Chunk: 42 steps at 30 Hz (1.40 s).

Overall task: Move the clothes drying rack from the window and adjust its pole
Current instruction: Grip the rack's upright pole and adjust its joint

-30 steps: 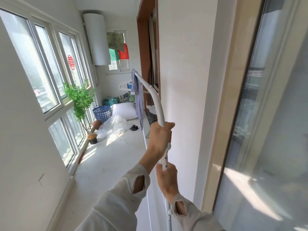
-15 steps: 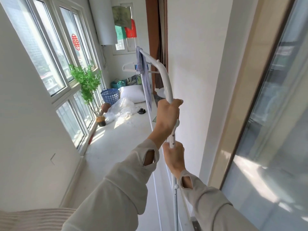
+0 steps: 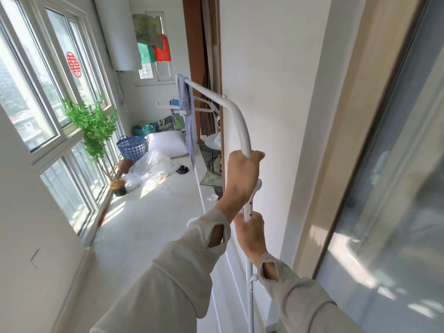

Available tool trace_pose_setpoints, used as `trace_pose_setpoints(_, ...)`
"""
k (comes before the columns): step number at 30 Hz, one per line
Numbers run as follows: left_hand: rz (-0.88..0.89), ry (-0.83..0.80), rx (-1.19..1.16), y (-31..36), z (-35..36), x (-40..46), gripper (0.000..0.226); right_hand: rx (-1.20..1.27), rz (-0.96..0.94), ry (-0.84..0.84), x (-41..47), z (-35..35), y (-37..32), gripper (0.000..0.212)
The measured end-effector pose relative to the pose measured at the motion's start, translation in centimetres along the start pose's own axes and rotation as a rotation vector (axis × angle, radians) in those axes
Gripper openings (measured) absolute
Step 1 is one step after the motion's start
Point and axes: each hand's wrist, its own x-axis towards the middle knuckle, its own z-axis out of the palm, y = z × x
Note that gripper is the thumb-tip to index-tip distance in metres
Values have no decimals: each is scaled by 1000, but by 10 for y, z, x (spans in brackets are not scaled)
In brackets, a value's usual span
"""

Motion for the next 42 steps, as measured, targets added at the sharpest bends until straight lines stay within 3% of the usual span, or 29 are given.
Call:
trace_pose_setpoints(7, 53, 32, 22, -1, -7, 7, 29, -34, -24, 17, -2, 7, -8, 34)
trace_pose_setpoints(16, 49, 206, 24, -3, -3, 23, 10, -57, -140, -45, 14, 13, -13, 35)
trace_pose_setpoints(23, 93, 264, 80, 9, -1, 42, 16, -67, -141, -35, 36, 21, -16, 28)
trace_pose_setpoints(28, 101, 318, 107, -6, -19, 17, 34, -28, -164, -92, 12, 36, 6, 27)
trace_pose_setpoints(36, 137, 410, 20, 22, -39, -59, 54, -31, -251, -89, -61, 34, -12, 30)
trace_pose_setpoints(42, 141, 387, -17, 40, -37, -120, 42, -36, -275, 6, -117, 12, -22, 31)
